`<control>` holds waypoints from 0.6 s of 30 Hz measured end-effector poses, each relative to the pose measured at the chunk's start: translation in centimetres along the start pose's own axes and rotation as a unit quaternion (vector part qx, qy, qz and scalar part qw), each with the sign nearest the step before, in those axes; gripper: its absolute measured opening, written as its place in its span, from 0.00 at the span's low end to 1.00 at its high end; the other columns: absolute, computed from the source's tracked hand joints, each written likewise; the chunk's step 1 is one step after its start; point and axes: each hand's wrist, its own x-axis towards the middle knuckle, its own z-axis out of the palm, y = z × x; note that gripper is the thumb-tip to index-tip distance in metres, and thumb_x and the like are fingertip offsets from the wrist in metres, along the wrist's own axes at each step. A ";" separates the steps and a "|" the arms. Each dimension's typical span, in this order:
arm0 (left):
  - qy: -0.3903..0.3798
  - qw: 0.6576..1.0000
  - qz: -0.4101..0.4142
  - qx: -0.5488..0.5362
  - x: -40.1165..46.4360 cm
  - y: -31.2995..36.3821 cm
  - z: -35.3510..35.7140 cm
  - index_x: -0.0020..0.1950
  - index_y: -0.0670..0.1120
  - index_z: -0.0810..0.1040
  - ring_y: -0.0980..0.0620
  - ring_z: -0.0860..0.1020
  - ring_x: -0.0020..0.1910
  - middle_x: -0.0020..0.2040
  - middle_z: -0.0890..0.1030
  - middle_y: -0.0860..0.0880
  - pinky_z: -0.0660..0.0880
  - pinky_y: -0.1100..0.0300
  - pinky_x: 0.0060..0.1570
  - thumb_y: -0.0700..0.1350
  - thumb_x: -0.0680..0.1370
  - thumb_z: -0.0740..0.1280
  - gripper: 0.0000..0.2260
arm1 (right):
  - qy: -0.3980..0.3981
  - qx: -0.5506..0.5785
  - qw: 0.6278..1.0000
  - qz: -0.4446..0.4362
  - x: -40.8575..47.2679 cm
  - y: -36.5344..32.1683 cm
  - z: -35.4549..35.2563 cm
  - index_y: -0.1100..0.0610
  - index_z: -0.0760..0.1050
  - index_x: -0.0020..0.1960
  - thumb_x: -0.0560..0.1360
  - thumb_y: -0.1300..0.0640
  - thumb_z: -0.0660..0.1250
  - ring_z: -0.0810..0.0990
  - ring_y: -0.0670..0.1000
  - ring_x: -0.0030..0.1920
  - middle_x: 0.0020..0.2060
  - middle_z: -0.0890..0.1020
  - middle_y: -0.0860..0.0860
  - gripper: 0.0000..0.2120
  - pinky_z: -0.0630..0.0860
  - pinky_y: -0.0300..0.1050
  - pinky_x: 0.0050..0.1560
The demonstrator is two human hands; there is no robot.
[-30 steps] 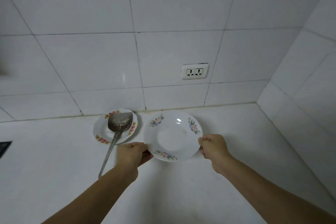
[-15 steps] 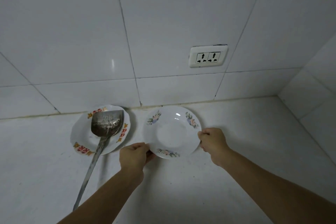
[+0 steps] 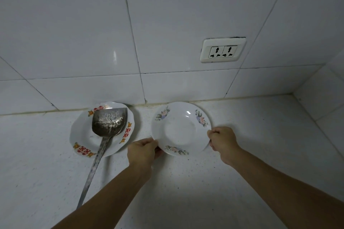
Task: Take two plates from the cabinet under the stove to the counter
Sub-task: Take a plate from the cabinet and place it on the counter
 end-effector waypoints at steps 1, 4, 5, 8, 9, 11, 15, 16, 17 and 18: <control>0.000 1.000 0.000 0.000 0.0 0.0 0.0 0.25 0.45 0.82 0.45 0.84 0.34 0.32 0.84 0.44 0.80 0.60 0.28 0.29 0.72 0.69 0.18 | 0.000 0.002 1.000 0.001 0.1 0.0 0.1 0.60 0.72 0.35 0.75 0.65 0.63 0.66 0.51 0.26 0.30 0.71 0.58 0.10 0.63 0.41 0.26; 0.001 1.000 -0.006 0.003 0.3 0.1 0.0 0.31 0.42 0.82 0.45 0.84 0.36 0.39 0.84 0.41 0.81 0.59 0.29 0.30 0.72 0.69 0.12 | 0.002 0.004 1.000 0.002 0.1 0.0 0.2 0.61 0.73 0.34 0.75 0.65 0.63 0.67 0.51 0.25 0.29 0.72 0.58 0.10 0.64 0.41 0.26; 0.001 1.000 -0.008 0.004 0.4 0.1 0.0 0.33 0.41 0.82 0.45 0.84 0.36 0.40 0.84 0.41 0.81 0.59 0.30 0.30 0.72 0.69 0.10 | 0.001 0.004 1.000 0.001 0.2 0.0 0.2 0.61 0.73 0.34 0.75 0.65 0.63 0.67 0.51 0.25 0.28 0.72 0.57 0.10 0.65 0.41 0.26; 0.001 1.000 -0.007 0.005 0.7 0.1 0.0 0.36 0.40 0.82 0.44 0.84 0.38 0.43 0.84 0.40 0.81 0.60 0.30 0.30 0.72 0.69 0.08 | -0.005 -0.004 1.000 -0.002 0.1 0.1 0.1 0.64 0.76 0.36 0.75 0.64 0.64 0.69 0.50 0.24 0.28 0.73 0.57 0.10 0.66 0.40 0.25; 0.002 1.000 -0.007 0.003 0.7 0.1 0.0 0.35 0.40 0.82 0.44 0.84 0.38 0.43 0.84 0.40 0.81 0.60 0.29 0.30 0.72 0.69 0.08 | -0.006 -0.012 1.000 -0.006 0.1 0.1 0.0 0.67 0.78 0.38 0.75 0.63 0.64 0.69 0.50 0.24 0.28 0.75 0.58 0.10 0.66 0.39 0.24; 0.002 1.000 -0.005 -0.002 0.7 0.1 0.0 0.34 0.41 0.82 0.45 0.84 0.37 0.42 0.84 0.40 0.80 0.61 0.28 0.30 0.72 0.69 0.09 | -0.010 -0.023 1.000 -0.012 0.2 0.2 -0.2 0.69 0.78 0.41 0.76 0.62 0.64 0.70 0.49 0.23 0.29 0.77 0.59 0.11 0.66 0.38 0.23; 0.002 1.000 -0.001 -0.011 0.4 -0.2 0.0 0.28 0.44 0.83 0.46 0.84 0.35 0.38 0.85 0.41 0.80 0.60 0.30 0.30 0.71 0.70 0.15 | -0.015 -0.024 1.000 -0.005 0.5 0.1 -0.1 0.68 0.78 0.41 0.75 0.62 0.63 0.69 0.49 0.24 0.30 0.76 0.59 0.10 0.65 0.38 0.23; 0.005 1.000 -0.003 -0.014 0.2 -0.4 0.1 0.26 0.45 0.83 0.46 0.84 0.35 0.36 0.85 0.43 0.80 0.60 0.30 0.30 0.71 0.70 0.16 | -0.016 -0.027 1.000 -0.003 0.6 0.0 -0.1 0.67 0.78 0.41 0.75 0.62 0.63 0.68 0.49 0.24 0.30 0.76 0.59 0.09 0.65 0.37 0.23; 0.009 1.000 -0.006 -0.017 0.0 -0.6 0.1 0.25 0.46 0.83 0.47 0.84 0.35 0.35 0.85 0.44 0.80 0.60 0.31 0.30 0.71 0.70 0.17 | -0.019 -0.030 0.999 -0.001 0.8 -0.2 -0.2 0.66 0.78 0.40 0.75 0.63 0.64 0.68 0.49 0.23 0.30 0.75 0.58 0.09 0.65 0.37 0.22; 0.015 1.000 -0.009 -0.020 -0.2 -0.9 0.2 0.25 0.47 0.83 0.47 0.84 0.35 0.34 0.85 0.45 0.80 0.59 0.31 0.30 0.71 0.70 0.17 | -0.023 -0.033 0.999 0.000 1.0 -0.3 -0.2 0.65 0.78 0.39 0.74 0.63 0.64 0.68 0.49 0.23 0.29 0.75 0.58 0.09 0.65 0.37 0.22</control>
